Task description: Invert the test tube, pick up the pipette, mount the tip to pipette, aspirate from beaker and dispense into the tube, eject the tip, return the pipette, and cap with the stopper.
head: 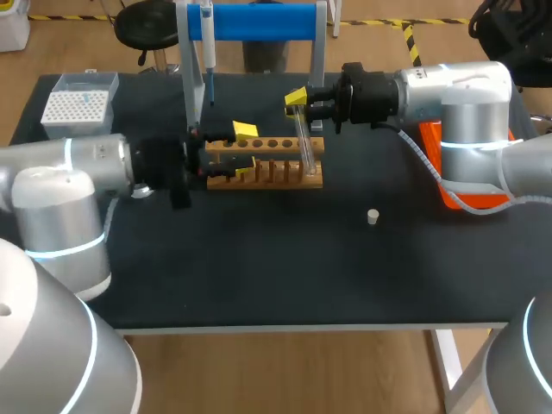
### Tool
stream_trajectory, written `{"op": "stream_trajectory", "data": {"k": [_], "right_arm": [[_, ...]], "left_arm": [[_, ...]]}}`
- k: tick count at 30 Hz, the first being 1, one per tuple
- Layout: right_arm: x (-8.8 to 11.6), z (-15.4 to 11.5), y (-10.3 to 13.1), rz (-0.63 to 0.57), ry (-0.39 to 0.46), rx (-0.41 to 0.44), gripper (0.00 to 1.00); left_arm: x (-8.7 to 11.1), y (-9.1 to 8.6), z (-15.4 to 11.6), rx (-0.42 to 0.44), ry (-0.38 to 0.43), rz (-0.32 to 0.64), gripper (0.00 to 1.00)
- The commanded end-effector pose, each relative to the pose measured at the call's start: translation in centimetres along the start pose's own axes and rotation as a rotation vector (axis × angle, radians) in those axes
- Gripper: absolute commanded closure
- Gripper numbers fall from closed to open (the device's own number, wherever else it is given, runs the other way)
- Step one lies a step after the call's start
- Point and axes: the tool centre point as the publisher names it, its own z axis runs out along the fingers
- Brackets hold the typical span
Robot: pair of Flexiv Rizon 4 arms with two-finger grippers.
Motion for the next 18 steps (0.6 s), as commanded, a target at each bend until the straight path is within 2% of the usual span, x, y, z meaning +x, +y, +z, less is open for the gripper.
{"op": "stream_trajectory", "data": {"k": [1, 18], "right_arm": [[0.1, 0.0, -0.1, 0.0, -0.003, 0.0, 1.0], [0.1, 0.0, -0.1, 0.0, -0.003, 0.0, 1.0]], "left_arm": [[0.4, 1.2, 2.3, 0.056, -0.006, -0.027, 0.0], [0.0, 0.0, 5.9, 0.081, 0.03, -0.138, 0.0]]}}
